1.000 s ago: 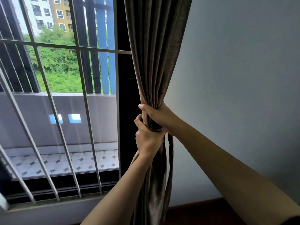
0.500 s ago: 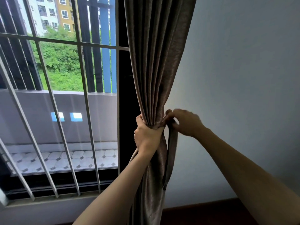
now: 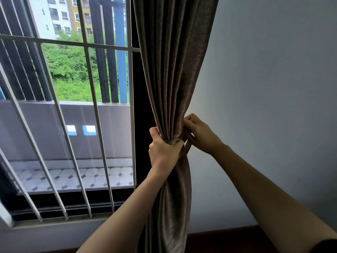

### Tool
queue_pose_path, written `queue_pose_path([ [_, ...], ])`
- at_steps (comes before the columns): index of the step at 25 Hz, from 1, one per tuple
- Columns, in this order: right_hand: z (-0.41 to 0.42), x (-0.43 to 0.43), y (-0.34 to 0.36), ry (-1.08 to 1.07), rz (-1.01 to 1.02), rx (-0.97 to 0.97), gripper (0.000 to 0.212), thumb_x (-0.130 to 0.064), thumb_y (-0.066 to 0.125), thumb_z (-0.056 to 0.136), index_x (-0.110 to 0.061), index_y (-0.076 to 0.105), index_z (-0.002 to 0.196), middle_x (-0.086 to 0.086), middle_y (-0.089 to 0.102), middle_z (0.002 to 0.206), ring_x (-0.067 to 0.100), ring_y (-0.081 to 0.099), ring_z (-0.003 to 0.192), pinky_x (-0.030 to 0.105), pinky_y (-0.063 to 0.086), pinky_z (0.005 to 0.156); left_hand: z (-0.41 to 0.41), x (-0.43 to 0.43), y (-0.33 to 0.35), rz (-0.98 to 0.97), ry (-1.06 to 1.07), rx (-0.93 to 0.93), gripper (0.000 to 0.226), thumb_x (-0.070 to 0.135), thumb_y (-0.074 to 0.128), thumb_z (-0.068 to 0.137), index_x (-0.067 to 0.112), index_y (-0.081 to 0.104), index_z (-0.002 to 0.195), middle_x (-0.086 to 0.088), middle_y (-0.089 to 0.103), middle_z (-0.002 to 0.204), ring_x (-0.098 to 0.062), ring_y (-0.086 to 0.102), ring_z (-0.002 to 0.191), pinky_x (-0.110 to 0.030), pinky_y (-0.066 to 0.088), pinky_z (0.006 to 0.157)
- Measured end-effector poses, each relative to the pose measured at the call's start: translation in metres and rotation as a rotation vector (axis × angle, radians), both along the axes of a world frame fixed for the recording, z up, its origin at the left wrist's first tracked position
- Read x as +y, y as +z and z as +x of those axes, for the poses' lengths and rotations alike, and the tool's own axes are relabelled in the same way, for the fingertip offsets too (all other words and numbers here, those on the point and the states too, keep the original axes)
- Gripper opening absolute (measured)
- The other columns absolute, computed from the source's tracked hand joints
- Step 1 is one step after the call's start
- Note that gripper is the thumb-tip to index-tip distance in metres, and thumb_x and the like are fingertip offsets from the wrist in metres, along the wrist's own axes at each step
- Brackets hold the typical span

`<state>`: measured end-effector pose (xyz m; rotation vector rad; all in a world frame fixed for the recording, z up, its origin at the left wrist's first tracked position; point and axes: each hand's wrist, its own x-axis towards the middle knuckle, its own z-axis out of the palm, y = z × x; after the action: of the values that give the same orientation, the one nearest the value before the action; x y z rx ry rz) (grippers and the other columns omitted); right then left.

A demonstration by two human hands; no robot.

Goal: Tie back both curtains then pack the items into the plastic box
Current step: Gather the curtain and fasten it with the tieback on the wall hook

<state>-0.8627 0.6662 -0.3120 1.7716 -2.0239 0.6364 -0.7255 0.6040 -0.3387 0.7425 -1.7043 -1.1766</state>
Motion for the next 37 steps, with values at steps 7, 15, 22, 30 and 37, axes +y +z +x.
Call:
queue_pose_path([
  [7, -0.009, -0.008, 0.045, -0.009, 0.138, 0.099, 0.013, -0.007, 0.063, 0.085, -0.004, 0.070, 0.096, 0.016, 0.051, 0.113, 0.021, 0.053, 0.085, 0.033, 0.053, 0.074, 0.004, -0.005, 0.004, 0.006, -0.023, -0.049, 0.056, 0.034, 0.075, 0.071, 0.018, 0.035, 0.107, 0.013, 0.050, 0.078, -0.019, 0.057, 0.077, -0.039, 0.056, 0.074],
  [15, 0.030, -0.041, 0.007, -0.004, -0.121, -0.955, 0.046, -0.045, 0.055, 0.086, -0.008, 0.050, 0.113, 0.011, 0.063, 0.110, 0.025, 0.061, 0.100, 0.044, 0.053, 0.089, 0.030, -0.027, -0.014, 0.353, -0.652, 0.244, 0.043, 0.012, 0.056, 0.070, 0.015, 0.038, 0.110, -0.004, 0.065, 0.090, -0.015, 0.065, 0.078, -0.029, 0.055, 0.067],
  [22, 0.061, -0.032, -0.022, -0.047, -0.290, -1.377, 0.029, -0.015, 0.031, 0.102, -0.028, 0.053, 0.089, -0.004, 0.057, 0.089, 0.009, 0.055, 0.083, 0.020, 0.042, 0.074, 0.020, -0.052, -0.014, 0.355, -0.553, 0.161, 0.049, 0.003, 0.048, 0.086, 0.030, 0.034, 0.125, -0.012, 0.049, 0.120, -0.023, 0.058, 0.094, -0.027, 0.050, 0.063],
  [30, 0.069, -0.036, -0.029, -0.089, -0.421, -1.151, 0.030, -0.021, 0.036, 0.100, 0.004, 0.051, 0.105, 0.021, 0.061, 0.103, 0.032, 0.060, 0.095, 0.035, 0.050, 0.086, 0.030, -0.063, 0.000, 0.215, -0.553, -0.063, 0.031, 0.019, 0.063, 0.079, 0.017, 0.061, 0.110, -0.016, 0.067, 0.104, -0.024, 0.064, 0.095, -0.034, 0.051, 0.089],
  [37, 0.079, -0.010, -0.045, 0.294, -0.317, -1.151, 0.067, -0.050, 0.066, 0.071, -0.007, 0.052, 0.121, 0.008, 0.064, 0.110, 0.014, 0.065, 0.101, 0.023, 0.052, 0.084, 0.028, -0.077, 0.016, -0.131, -0.489, -0.309, 0.029, 0.041, 0.071, 0.065, 0.025, 0.067, 0.089, -0.012, 0.071, 0.085, -0.031, 0.068, 0.082, -0.046, 0.055, 0.082],
])
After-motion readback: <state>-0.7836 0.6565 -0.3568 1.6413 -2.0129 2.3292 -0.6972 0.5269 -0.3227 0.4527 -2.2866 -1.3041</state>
